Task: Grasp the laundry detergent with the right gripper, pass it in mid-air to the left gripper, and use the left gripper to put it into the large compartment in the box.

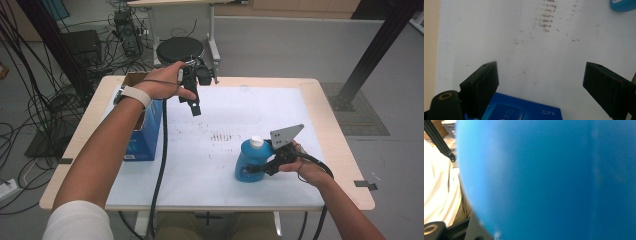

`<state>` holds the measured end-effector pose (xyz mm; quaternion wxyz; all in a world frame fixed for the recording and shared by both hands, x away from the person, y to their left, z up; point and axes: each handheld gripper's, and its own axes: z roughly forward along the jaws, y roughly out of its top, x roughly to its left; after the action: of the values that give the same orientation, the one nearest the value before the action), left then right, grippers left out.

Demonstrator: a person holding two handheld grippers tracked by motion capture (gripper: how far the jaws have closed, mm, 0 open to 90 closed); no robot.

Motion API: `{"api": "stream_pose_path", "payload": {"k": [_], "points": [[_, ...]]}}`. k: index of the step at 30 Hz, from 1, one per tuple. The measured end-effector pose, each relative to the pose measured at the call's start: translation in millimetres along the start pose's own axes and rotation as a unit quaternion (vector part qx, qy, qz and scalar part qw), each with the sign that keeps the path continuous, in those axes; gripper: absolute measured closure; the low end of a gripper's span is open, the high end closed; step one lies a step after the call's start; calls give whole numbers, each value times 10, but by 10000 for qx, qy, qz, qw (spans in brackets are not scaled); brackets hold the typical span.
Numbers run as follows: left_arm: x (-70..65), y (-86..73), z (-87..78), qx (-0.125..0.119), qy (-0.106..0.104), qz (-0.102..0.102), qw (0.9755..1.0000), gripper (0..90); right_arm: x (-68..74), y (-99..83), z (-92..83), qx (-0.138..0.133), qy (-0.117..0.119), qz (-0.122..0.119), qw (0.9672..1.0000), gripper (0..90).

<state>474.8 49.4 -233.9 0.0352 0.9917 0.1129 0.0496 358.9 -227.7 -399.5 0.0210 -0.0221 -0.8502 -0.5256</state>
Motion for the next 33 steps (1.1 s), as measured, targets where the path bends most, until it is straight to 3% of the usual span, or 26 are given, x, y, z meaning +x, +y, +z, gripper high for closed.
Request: {"api": "stream_pose_path", "payload": {"k": [9,33], "points": [[-7,-8,-9,-7,6,-15,10000,137,4,-4,0,-1,-6,-74,10000,426],[-16,-27,-26,-18,18,-13,10000,140,-17,3,-1,10,20,-2,10000,436]]}}
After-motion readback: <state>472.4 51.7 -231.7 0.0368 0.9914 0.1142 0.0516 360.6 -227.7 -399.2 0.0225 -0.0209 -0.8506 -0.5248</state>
